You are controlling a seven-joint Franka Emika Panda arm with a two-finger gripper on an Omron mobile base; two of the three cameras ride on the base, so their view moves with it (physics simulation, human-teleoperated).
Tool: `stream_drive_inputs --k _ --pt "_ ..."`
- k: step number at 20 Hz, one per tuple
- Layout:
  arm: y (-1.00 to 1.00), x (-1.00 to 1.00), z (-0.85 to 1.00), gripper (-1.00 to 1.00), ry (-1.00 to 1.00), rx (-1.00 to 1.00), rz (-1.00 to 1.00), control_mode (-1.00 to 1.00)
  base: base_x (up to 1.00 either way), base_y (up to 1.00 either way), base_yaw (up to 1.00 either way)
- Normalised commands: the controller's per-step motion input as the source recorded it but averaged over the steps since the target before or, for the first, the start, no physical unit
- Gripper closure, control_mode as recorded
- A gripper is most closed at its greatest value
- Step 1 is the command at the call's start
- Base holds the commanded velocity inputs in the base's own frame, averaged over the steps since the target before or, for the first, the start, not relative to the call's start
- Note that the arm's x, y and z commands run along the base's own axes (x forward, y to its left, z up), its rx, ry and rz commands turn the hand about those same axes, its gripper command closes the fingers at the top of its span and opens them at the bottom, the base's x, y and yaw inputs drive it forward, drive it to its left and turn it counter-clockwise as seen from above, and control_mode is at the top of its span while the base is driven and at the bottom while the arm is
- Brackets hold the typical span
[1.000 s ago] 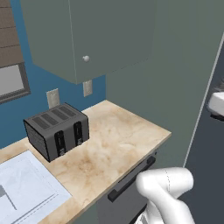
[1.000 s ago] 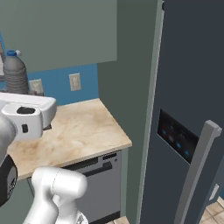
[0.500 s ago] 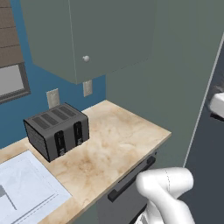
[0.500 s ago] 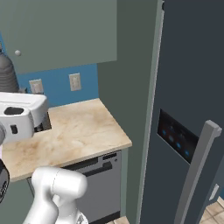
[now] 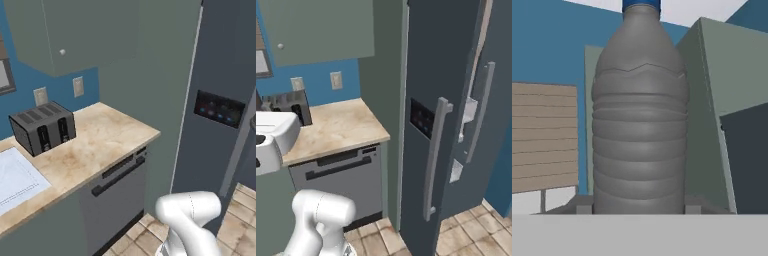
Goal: Take the bottled waters from the counter and place them in the freezer to freeze. Close the freezer door after placing the bottles.
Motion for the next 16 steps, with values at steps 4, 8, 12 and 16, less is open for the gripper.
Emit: stream_drive_inputs --k 4,8,12,16 --pt "0.00 0.00 0.00 1.00 0.00 0.00 0.00 1.00 -0.44 -0.80 0.00" --pt "0.00 0.00 0.00 1.00 0.00 0.00 0.00 1.00 0.25 -0.88 -0.04" --pt "0.00 0.00 0.00 1.00 0.00 0.00 0.00 1.00 0.23 -0.98 -0.03" --pt "0.00 0.00 0.00 1.00 0.00 0.00 0.00 1.00 0.23 -0.94 0.00"
